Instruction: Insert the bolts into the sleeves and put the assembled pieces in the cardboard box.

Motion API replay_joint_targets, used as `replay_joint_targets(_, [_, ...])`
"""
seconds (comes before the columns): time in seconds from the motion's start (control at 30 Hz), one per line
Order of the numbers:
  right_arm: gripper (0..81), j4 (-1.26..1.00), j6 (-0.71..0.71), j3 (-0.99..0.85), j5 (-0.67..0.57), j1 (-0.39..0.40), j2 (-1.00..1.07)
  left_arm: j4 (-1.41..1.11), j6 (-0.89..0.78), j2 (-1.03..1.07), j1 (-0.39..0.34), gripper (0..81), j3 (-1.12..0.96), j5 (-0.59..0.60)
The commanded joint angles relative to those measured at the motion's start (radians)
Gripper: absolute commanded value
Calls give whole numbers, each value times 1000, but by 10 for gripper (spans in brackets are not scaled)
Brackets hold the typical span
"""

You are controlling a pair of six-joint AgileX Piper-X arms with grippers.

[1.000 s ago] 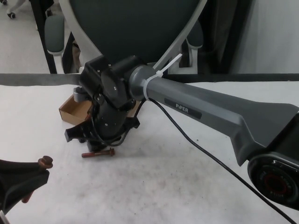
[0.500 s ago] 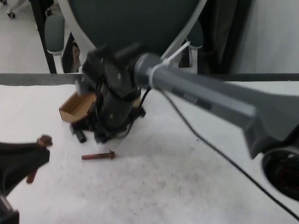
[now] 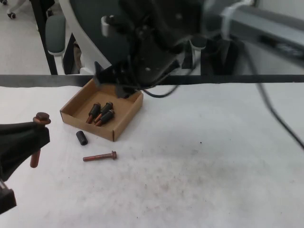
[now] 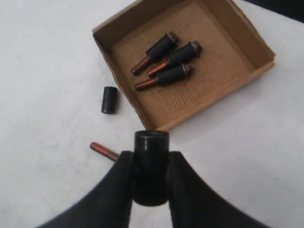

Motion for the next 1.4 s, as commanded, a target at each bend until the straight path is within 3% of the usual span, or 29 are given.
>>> replay_joint_targets(0.0, [2, -132, -10, 187, -3, -2, -169, -26, -23, -7, 3, 8, -1, 30])
replay_joint_targets(0.43, [2, -516, -2, 883, -53, 11, -690, -51, -320, -7, -7, 8, -1, 30])
replay_joint_targets(0.63, [2, -768, 76, 1176, -184, 43, -927, -136, -353, 3, -119, 8, 0, 13])
replay_joint_targets(0.73, [2, -886, 171, 1293, -236, 68, -1004, -196, -365, 39, -202, 8, 0, -67])
replay_joint_targets(1.03, [2, -1022, 191, 1384, -341, 174, -1050, -543, -502, 290, -455, 8, 0, -221])
replay_joint_targets(1.2, [2, -1022, 149, 1384, -345, 185, -1050, -779, -570, 438, -523, 8, 0, -244])
replay_joint_targets(1.37, [2, -1022, 149, 1384, -330, 185, -1048, -954, -667, 526, -528, 8, 0, -247])
